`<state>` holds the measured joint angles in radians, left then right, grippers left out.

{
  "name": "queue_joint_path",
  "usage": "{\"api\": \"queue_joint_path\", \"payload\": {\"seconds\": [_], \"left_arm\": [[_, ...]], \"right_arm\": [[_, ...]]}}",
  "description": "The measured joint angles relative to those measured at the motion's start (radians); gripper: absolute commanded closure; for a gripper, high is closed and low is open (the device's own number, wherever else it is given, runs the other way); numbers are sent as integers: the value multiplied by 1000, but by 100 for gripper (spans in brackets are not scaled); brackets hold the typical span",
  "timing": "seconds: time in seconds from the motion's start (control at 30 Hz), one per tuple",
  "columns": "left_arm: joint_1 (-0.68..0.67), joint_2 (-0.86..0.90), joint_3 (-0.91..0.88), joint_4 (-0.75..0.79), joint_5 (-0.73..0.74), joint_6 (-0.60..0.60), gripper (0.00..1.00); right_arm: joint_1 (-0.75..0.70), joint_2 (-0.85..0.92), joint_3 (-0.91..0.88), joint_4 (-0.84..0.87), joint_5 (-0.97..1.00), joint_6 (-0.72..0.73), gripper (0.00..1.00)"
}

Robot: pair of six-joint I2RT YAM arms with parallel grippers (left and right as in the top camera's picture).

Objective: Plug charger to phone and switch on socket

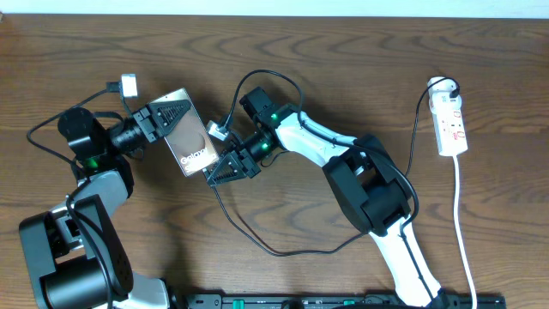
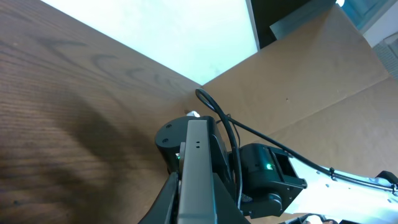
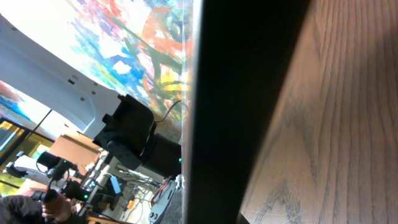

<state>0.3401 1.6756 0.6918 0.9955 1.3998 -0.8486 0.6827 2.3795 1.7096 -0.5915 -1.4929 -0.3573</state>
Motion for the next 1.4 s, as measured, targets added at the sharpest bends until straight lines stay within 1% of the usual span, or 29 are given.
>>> {"api": "queue_joint_path", "payload": {"seconds": [1.4], "left_arm": [[19,0,0,21,-15,-55,93]], "right_arm": [[6,-22,0,13,5,10,99]]}}
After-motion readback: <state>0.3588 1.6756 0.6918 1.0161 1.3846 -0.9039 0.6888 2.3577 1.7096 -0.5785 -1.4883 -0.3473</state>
